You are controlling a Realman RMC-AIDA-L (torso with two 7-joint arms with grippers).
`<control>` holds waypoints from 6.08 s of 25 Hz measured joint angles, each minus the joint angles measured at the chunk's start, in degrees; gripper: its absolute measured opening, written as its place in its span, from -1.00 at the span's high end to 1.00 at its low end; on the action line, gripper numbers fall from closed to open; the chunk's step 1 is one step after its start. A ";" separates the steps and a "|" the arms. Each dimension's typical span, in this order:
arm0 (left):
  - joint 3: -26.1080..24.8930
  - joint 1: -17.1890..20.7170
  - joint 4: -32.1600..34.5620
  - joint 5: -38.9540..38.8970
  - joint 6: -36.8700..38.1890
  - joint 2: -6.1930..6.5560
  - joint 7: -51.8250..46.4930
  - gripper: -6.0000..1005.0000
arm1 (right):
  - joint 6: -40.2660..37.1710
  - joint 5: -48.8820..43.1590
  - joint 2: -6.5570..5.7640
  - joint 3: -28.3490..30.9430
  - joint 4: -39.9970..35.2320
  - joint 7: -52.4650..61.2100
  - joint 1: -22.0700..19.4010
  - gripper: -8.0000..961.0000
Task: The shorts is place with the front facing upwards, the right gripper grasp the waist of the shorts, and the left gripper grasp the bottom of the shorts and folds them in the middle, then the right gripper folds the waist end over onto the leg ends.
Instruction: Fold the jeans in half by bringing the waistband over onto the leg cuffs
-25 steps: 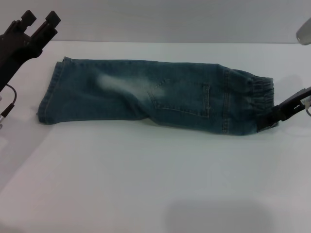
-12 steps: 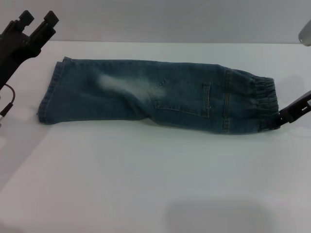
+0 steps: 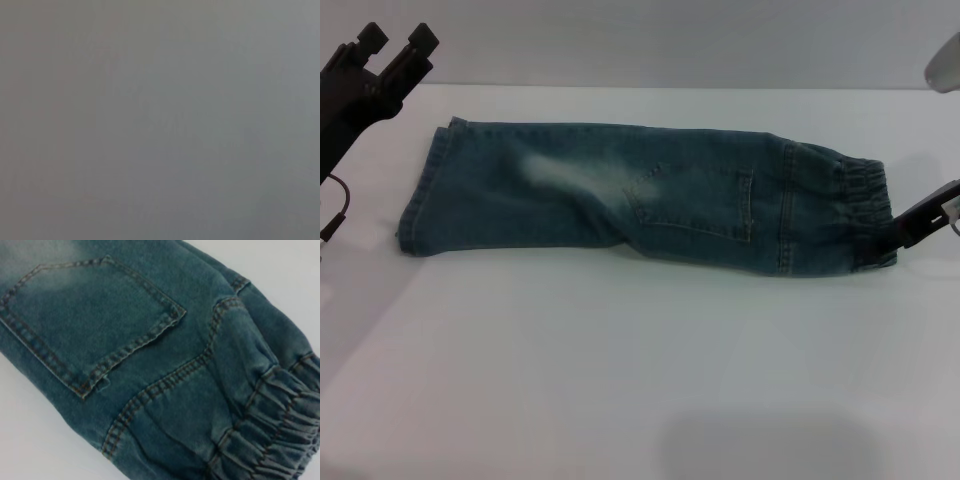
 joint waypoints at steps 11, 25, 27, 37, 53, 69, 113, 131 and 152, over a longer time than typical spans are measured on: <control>-0.23 0.13 0.00 -0.15 0.02 -0.05 0.00 -0.60 | 0.10 -0.30 0.28 -0.42 0.95 0.06 -0.06 -0.20; -0.24 0.29 0.00 -0.16 -0.05 -0.05 0.00 -0.60 | 0.86 0.09 0.77 -0.69 1.40 0.11 0.52 -0.20; -0.24 0.30 0.00 -0.15 -0.07 -0.05 0.00 -0.60 | 0.69 0.16 0.88 -0.69 1.04 0.11 0.70 -0.20; -0.23 0.36 0.00 -0.15 -0.49 -0.05 0.06 -0.60 | 0.32 0.32 1.53 -0.68 -0.96 0.12 1.54 -0.20; -0.23 -0.22 0.00 -0.15 -1.98 -0.05 0.77 -0.59 | 2.55 0.38 2.02 -0.69 0.28 -0.54 1.21 -0.16; 0.20 -0.42 0.00 -0.15 -2.04 -0.13 2.80 -0.59 | 4.67 1.12 2.14 -2.02 2.24 -2.89 -0.36 0.78; 6.38 -20.69 -30.80 6.02 -21.45 -1.28 33.60 -0.59 | -27.16 39.28 -1.52 7.05 -18.03 -7.66 -16.68 0.84; -27.17 -17.24 -39.40 47.24 -27.53 -1.28 36.77 -0.59 | -27.55 39.61 -3.61 9.92 -16.56 -6.78 -10.88 0.85; -42.10 -11.94 -43.58 61.77 -30.01 -0.07 36.36 -0.59 | -27.18 38.22 -5.37 6.82 -8.92 -7.10 -3.73 0.87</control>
